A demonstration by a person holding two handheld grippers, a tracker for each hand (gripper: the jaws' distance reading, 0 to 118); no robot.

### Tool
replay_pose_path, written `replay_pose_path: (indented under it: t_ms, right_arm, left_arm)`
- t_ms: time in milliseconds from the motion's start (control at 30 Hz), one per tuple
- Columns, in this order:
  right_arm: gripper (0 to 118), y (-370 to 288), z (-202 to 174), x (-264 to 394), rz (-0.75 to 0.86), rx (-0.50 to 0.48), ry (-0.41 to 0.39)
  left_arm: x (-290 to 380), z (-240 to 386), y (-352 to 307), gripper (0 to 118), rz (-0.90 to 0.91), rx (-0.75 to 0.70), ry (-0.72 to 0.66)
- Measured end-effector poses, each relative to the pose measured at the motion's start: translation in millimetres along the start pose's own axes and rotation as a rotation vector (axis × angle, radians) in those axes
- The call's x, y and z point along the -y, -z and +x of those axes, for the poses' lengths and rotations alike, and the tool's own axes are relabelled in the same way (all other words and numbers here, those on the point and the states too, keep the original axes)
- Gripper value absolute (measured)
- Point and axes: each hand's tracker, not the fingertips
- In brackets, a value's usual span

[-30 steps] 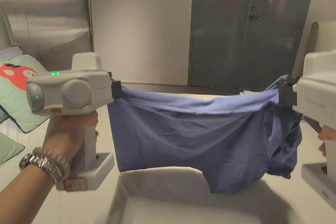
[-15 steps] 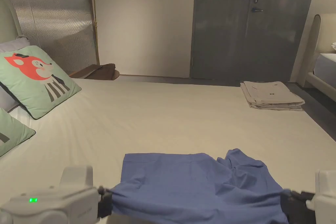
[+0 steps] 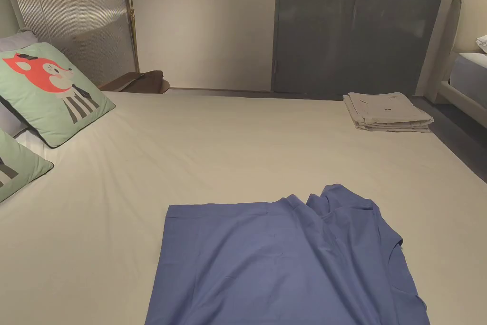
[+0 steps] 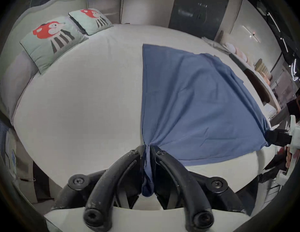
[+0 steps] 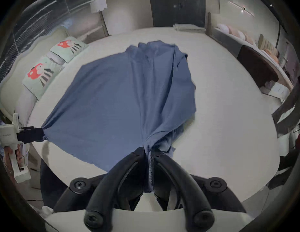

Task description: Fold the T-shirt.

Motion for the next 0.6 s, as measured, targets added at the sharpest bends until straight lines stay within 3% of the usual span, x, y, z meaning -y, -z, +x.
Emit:
replay_pose_path:
  t_ms: [233,533,567,600]
  right_arm:
    - [6,10.0,-0.5,28.0,-0.040,0.026,0.029]
    - [7,15.4,-1.7,33.0,-0.014,0.055,-0.007]
    - [10,12.9,-2.2,33.0,-0.002,0.056,-0.006]
    - [21,11.0,-2.3,33.5,0.009,0.054,-0.009]
  left_arm:
    - [23.1,-3.3,8.6,4,-0.046,-0.040,0.021]
    - [33.6,8.5,9.3,4,-0.015,-0.091,0.088]
    - [33.7,7.1,6.8,7,-0.007,-0.084,0.080]
    - [32.8,5.6,4.3,18,-0.003,-0.080,0.070]
